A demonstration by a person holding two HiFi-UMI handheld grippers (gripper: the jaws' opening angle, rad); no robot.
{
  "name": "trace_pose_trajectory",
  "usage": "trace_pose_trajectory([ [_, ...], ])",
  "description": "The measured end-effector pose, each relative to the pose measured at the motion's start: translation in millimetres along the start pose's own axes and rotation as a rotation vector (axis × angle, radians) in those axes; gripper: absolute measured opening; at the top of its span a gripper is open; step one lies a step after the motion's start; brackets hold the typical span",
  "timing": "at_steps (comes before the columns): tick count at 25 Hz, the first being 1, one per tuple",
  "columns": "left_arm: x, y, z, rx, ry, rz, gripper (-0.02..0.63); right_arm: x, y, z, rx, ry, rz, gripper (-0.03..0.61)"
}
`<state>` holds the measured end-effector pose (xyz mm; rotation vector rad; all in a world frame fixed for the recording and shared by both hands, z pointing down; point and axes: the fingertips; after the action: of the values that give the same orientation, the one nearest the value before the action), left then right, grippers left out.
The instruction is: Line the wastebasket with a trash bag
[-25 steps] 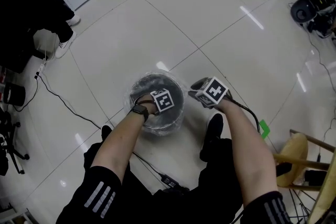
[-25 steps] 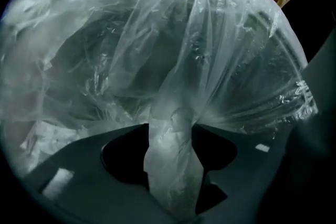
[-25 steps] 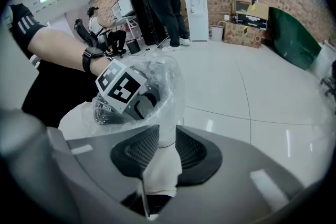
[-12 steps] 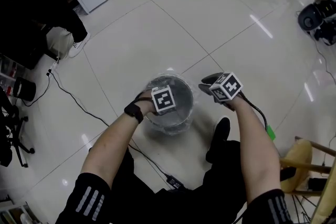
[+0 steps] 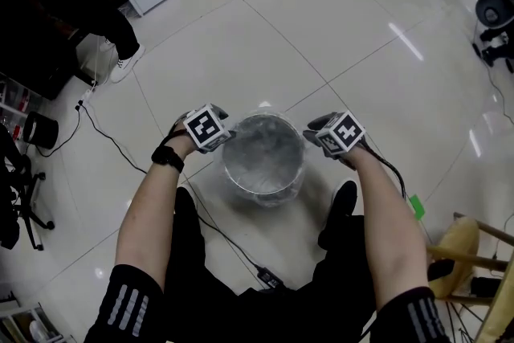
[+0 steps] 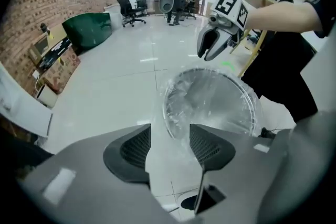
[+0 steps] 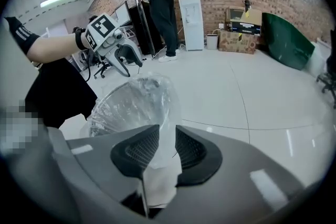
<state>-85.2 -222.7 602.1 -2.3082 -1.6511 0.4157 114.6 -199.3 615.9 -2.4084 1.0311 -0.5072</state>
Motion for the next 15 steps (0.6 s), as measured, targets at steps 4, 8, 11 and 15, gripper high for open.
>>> trace_pose_trajectory([
  [4,-8,-11,2,0.102,-0.082,0.130,0.223,1,-7,-7,-0.017,0.005,-0.009,0.109],
  [8,-4,-28,-5,0.097,-0.151,0.185,0.155,-1,-9,-15,-0.034,0.011,-0.002,0.093],
  [11,-8,-33,-9,0.099,-0.142,0.215,0.078,-1,-10,-20,-0.048,0.011,-0.002,0.033],
  [15,-14,-38,-18,0.104,-0.123,0.243,-0.006,7,-12,-23,-0.063,-0.038,0.013,0.011],
])
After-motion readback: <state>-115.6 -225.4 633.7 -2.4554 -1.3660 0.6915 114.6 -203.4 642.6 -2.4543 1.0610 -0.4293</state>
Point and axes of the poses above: the fingertips, and each gripper's own axes: z backward along the fingers, x to its right, y out of its top, and after that the axes turned 4 degrees about -y, right-handed
